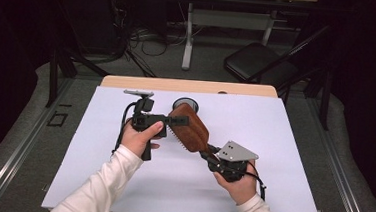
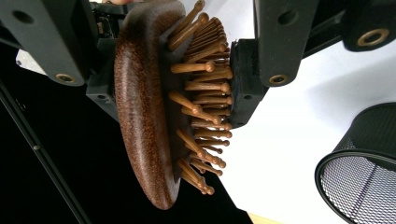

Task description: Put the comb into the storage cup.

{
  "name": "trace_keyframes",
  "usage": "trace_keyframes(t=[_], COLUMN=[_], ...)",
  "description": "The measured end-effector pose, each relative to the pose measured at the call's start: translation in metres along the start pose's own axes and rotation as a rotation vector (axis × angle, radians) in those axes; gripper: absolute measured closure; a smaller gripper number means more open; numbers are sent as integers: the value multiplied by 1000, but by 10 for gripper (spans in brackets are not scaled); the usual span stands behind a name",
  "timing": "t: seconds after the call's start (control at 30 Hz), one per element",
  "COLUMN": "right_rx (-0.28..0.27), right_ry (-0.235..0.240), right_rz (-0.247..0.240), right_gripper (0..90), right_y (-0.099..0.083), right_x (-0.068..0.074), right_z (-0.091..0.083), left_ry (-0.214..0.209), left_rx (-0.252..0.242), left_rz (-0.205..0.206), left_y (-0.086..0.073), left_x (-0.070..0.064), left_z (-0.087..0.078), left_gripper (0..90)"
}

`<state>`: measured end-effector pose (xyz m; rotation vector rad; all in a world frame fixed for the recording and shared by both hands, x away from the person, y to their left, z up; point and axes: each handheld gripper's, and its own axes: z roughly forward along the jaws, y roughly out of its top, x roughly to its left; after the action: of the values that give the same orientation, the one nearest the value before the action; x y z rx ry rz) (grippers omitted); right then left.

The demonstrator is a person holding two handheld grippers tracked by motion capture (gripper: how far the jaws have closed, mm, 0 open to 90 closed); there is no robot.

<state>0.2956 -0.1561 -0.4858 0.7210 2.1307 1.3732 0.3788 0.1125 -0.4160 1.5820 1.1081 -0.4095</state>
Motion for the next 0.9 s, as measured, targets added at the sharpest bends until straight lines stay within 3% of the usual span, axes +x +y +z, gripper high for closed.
trace_keyframes(t=[0.9], right_rx=[1], right_ry=[4], right_rz=[6], right_gripper=[705], right_y=[0], right_x=[-2], right_z=[0], left_ry=[-10], left_rx=[14], left_rz=[-26], left_y=[3], left_x=[5], left_z=[3], left_gripper=[498])
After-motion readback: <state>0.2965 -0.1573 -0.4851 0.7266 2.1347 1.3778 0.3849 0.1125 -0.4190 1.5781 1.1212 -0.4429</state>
